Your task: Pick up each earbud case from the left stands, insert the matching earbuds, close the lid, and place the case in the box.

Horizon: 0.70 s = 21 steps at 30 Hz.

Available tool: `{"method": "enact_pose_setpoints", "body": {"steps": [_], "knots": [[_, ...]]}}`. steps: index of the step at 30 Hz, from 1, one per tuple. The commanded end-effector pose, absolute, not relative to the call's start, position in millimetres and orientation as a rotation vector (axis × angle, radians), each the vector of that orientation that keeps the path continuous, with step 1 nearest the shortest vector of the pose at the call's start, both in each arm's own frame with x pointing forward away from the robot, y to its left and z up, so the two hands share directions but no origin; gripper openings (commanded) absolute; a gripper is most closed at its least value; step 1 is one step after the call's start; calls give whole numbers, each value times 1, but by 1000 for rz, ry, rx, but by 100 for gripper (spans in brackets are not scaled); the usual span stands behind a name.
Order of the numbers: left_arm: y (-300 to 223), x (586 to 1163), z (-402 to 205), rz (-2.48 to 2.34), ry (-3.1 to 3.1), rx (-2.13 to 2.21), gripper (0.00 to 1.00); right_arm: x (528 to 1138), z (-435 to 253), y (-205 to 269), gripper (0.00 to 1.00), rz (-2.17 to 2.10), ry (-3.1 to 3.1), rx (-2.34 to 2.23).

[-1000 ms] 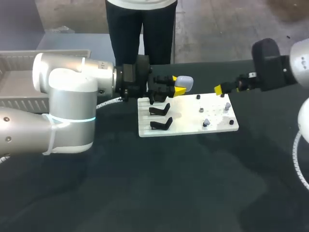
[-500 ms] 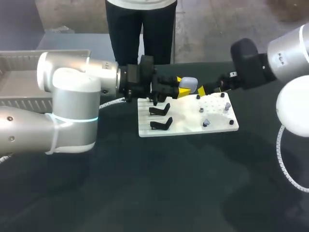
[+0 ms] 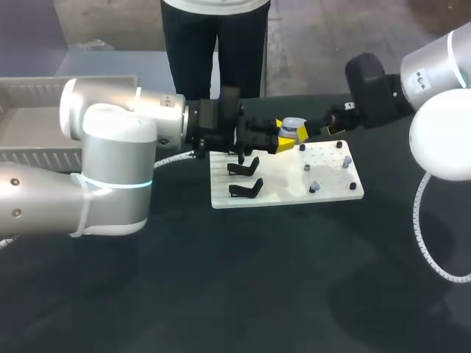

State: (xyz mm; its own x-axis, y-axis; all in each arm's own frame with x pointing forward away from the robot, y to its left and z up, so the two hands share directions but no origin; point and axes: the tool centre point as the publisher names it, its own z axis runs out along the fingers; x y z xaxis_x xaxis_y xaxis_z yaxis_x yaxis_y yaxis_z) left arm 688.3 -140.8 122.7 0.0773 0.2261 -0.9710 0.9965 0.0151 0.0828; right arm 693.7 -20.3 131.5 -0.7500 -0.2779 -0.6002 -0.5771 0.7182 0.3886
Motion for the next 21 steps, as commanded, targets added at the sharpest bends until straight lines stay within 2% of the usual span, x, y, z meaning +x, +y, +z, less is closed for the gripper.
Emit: {"method": "enact_pose_setpoints", "body": {"steps": [1, 8, 21], "knots": [[-137, 681, 123, -1013, 1314, 1377, 0, 699, 133, -22, 100, 865, 2393, -681], [-128, 683, 120, -1043, 1282, 1290, 0, 695, 145, -28, 100, 770, 2383, -688], [-125, 694, 129, -1049, 1254, 1205, 0, 698, 160, -85, 100, 625, 2453, -644]]}}
